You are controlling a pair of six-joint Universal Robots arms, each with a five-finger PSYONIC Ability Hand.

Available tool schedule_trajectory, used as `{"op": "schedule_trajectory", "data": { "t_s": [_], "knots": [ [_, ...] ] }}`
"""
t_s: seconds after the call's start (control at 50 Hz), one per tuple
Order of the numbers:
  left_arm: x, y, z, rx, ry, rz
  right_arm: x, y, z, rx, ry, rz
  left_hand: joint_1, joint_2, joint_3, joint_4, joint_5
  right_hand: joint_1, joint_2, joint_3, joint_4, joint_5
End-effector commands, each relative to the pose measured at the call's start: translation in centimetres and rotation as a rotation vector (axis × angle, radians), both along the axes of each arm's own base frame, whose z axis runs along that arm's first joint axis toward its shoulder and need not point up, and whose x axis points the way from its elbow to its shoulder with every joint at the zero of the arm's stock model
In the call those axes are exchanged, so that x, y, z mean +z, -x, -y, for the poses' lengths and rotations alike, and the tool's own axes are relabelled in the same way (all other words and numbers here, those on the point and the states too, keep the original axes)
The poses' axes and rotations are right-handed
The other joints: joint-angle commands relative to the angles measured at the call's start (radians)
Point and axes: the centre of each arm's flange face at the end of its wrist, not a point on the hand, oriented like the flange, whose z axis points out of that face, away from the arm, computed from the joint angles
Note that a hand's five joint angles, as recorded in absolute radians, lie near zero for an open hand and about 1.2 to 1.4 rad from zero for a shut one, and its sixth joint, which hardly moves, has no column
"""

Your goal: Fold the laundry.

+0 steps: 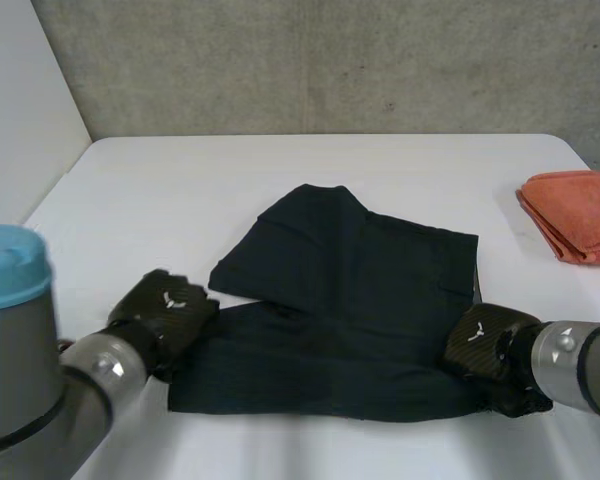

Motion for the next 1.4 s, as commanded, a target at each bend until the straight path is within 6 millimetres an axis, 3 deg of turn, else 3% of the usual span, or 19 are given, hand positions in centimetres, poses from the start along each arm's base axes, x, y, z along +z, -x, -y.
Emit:
{"op": "schedule_trajectory", "data": {
  "t_s": [0.02,0.14,0.24,0.38,0.54,0.56,0.68,0.78,0.86,0.94,1.02,1.06,1.18,1.2,1.26,1.28,1.4],
  "knots": [
    [-1.2,3.8,6.1,0.000,0.175,-0.105,-0.4,-0.8,4.3,-0.113,0.193,0.045,0.252,0.197,0.202,0.195,0.236,0.405,0.222,0.217,0.206,0.234],
    [-1.4,7.0,12.3,0.057,0.406,-0.212,-0.6,-1.8,8.5,-0.190,0.330,0.114,0.252,0.197,0.202,0.195,0.236,0.405,0.222,0.217,0.206,0.234],
    [-1.8,8.1,14.9,0.099,0.468,-0.232,-1.5,-2.4,10.5,-0.205,0.367,0.125,0.252,0.197,0.202,0.195,0.236,0.405,0.222,0.217,0.206,0.234],
    [-4.1,7.8,12.5,0.070,0.377,-0.159,-2.0,-3.1,9.5,-0.197,0.328,0.139,0.252,0.197,0.202,0.195,0.236,0.405,0.222,0.217,0.206,0.234],
    [-2.1,6.8,10.1,0.065,0.382,-0.166,-0.5,-2.8,8.8,-0.253,0.252,0.197,0.252,0.197,0.202,0.195,0.236,0.400,0.218,0.212,0.201,0.229],
    [-1.9,6.7,10.0,0.067,0.384,-0.169,-0.2,-2.8,8.6,-0.262,0.223,0.207,0.252,0.197,0.202,0.195,0.236,0.159,-0.024,-0.029,-0.040,-0.012],
    [-1.5,6.2,9.5,0.072,0.385,-0.170,-0.4,-1.6,9.2,-0.320,0.067,0.239,0.252,0.197,0.202,0.195,0.236,-0.142,-0.325,-0.331,-0.342,-0.314],
    [-1.6,6.0,9.2,0.073,0.379,-0.165,-0.4,-0.9,9.4,-0.327,-0.015,0.280,0.252,0.197,0.202,0.195,0.236,-0.090,-0.273,-0.279,-0.289,-0.262],
    [-1.6,5.9,9.2,0.073,0.377,-0.164,-0.4,-1.0,9.3,-0.313,-0.028,0.294,0.252,0.197,0.202,0.195,0.236,0.404,0.222,0.216,0.205,0.233],
    [-1.5,5.6,8.9,0.081,0.363,-0.157,-0.4,-0.8,8.9,-0.309,-0.046,0.280,0.252,0.197,0.202,0.195,0.236,0.405,0.222,0.217,0.206,0.234],
    [0.5,5.0,8.3,0.099,0.381,-0.193,0.3,-0.9,8.6,-0.299,-0.048,0.286,0.252,0.197,0.202,0.195,0.236,0.405,0.222,0.217,0.206,0.234],
    [2.3,4.7,7.9,0.108,0.404,-0.240,1.3,-0.9,8.5,-0.295,-0.021,0.299,0.252,0.197,0.202,0.195,0.236,0.405,0.222,0.217,0.206,0.234],
    [8.2,3.5,6.1,0.122,0.489,-0.375,9.4,-0.7,6.8,-0.240,0.214,0.411,0.252,0.197,0.202,0.195,0.236,0.405,0.222,0.217,0.206,0.234],
    [10.1,3.1,5.4,0.121,0.520,-0.414,10.4,-0.6,6.5,-0.230,0.243,0.423,0.252,0.197,0.202,0.195,0.236,0.405,0.222,0.217,0.206,0.234],
    [12.8,2.3,4.2,0.122,0.570,-0.458,14.1,-0.4,5.5,-0.204,0.351,0.467,0.252,0.197,0.202,0.195,0.236,0.405,0.222,0.217,0.206,0.234],
    [14.7,1.8,3.2,0.116,0.605,-0.487,15.8,-0.2,4.8,-0.195,0.396,0.484,0.252,0.197,0.202,0.195,0.236,0.405,0.222,0.217,0.206,0.234],
    [19.2,0.2,0.7,0.109,0.694,-0.555,21.4,0.3,1.8,-0.149,0.540,0.549,0.252,0.197,0.202,0.195,0.236,0.405,0.222,0.217,0.206,0.234]
  ]
}}
